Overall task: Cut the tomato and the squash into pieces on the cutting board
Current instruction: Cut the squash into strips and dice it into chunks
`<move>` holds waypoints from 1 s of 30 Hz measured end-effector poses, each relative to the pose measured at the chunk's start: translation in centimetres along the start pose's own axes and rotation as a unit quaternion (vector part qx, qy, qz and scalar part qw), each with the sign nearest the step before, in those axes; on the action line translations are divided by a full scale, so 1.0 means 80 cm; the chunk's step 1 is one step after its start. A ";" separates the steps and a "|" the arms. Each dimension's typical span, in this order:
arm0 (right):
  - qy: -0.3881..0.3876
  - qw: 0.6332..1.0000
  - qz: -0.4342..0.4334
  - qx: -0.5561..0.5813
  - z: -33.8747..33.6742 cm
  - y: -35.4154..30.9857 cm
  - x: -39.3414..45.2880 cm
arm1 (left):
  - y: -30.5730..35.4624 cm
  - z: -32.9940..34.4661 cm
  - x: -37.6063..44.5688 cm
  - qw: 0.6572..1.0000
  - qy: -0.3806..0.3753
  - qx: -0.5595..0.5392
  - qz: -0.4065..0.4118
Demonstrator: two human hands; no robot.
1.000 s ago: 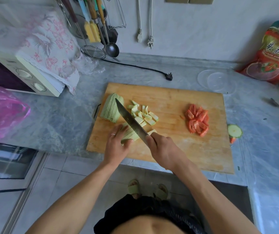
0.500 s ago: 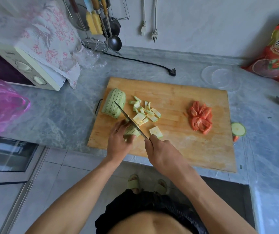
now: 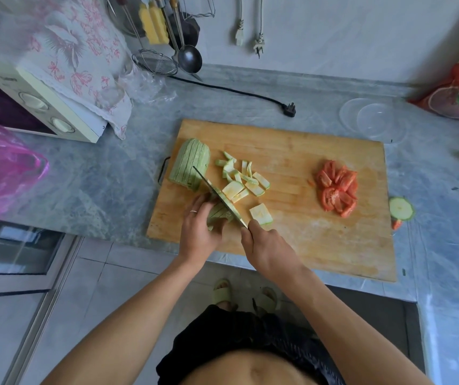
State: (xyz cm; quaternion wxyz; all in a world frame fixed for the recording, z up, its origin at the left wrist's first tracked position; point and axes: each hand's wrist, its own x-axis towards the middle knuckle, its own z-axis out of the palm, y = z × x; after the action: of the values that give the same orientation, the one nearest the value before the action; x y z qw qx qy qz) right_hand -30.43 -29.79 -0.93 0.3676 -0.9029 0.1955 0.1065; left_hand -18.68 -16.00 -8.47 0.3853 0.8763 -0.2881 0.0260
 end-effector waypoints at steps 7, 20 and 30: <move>-0.024 0.986 0.080 0.145 -0.034 0.025 0.012 | -0.006 0.003 -0.006 1.000 -0.006 0.006 0.000; 0.037 0.996 -0.011 0.079 -0.027 -0.002 -0.016 | -0.009 -0.020 -0.006 0.999 -0.023 -0.034 -0.005; 0.043 0.997 -0.045 0.043 -0.032 -0.022 -0.036 | -0.007 -0.019 -0.005 0.999 0.003 -0.048 -0.016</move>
State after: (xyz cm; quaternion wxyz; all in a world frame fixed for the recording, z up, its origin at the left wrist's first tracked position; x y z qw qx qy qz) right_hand -32.15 -29.67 2.91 0.4019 -0.8978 0.1749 0.0423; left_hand -18.44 -14.45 -7.90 0.4277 0.8614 -0.2739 0.0086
